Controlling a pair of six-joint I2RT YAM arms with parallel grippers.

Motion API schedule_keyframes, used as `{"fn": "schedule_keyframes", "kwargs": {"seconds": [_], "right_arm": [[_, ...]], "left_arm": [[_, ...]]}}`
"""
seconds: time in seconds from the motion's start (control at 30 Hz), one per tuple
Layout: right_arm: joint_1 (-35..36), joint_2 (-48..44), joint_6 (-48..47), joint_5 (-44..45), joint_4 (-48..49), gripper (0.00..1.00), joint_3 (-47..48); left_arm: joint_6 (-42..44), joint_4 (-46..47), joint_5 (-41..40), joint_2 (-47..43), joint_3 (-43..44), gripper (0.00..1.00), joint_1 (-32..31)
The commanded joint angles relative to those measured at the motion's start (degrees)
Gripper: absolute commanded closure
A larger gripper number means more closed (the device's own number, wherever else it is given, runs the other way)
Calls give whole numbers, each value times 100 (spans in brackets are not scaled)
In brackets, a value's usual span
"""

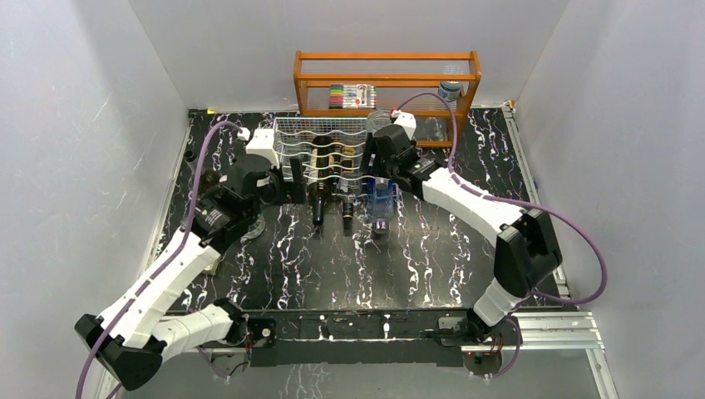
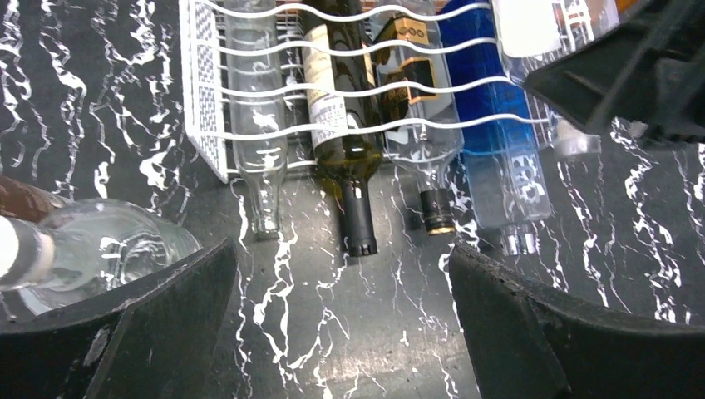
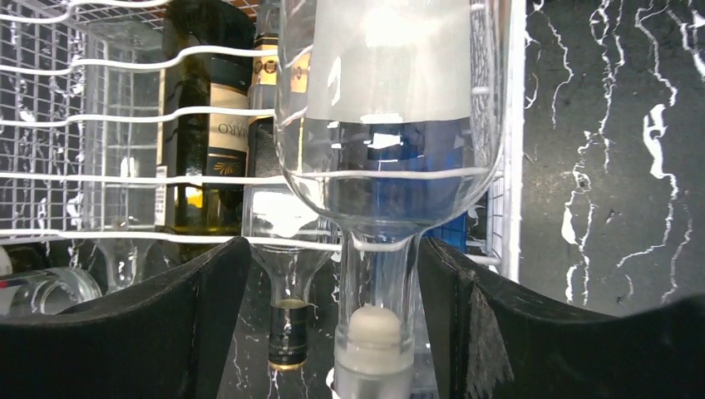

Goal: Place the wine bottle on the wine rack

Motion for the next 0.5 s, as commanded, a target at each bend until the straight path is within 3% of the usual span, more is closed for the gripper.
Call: {"fn": "schedule_keyframes", "kwargs": {"seconds": [0.0,0.3,0.47], "right_arm": [[-12,-793,-172,107,196,17,138],[-15,-2437,-557,-470,-108,18,-929],[-13,-3102,-521,-1011,-271,19,-1472]], "left_arm": [[311,-349,-442,207,525,2,60],[443,-869,-1174,396,876,2,529],[359,-1109,-1460,458,846,3,1306]]}}
